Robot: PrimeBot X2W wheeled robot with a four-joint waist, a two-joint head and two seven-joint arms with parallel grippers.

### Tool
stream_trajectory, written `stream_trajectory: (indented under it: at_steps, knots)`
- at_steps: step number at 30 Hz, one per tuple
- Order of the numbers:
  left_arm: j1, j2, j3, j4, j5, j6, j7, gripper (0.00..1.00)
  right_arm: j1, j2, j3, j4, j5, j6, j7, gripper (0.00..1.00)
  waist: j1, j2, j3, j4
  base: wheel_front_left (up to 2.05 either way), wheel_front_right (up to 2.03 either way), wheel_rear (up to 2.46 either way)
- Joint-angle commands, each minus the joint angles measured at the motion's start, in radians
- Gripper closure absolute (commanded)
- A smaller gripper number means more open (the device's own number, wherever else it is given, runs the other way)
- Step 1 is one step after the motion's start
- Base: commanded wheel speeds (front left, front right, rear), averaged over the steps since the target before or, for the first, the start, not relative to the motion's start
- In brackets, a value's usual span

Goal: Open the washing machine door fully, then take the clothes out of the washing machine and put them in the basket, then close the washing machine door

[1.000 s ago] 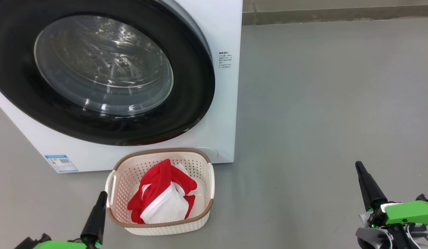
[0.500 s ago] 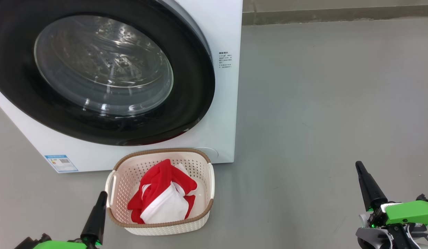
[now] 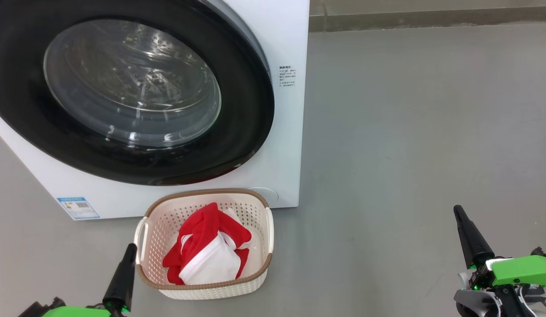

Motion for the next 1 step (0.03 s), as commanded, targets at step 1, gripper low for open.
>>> stream_trajectory:
  at_steps: [1]
  knots:
    - [-0.042,0.010,0.036,-0.028,-0.007,-0.006,0.005,1.00,-0.042,-0.010,0.014,-0.029,-0.002,0.001,0.006,1.00,0.0000,0.0000,0.000,0.000,0.00,0.00,0.00]
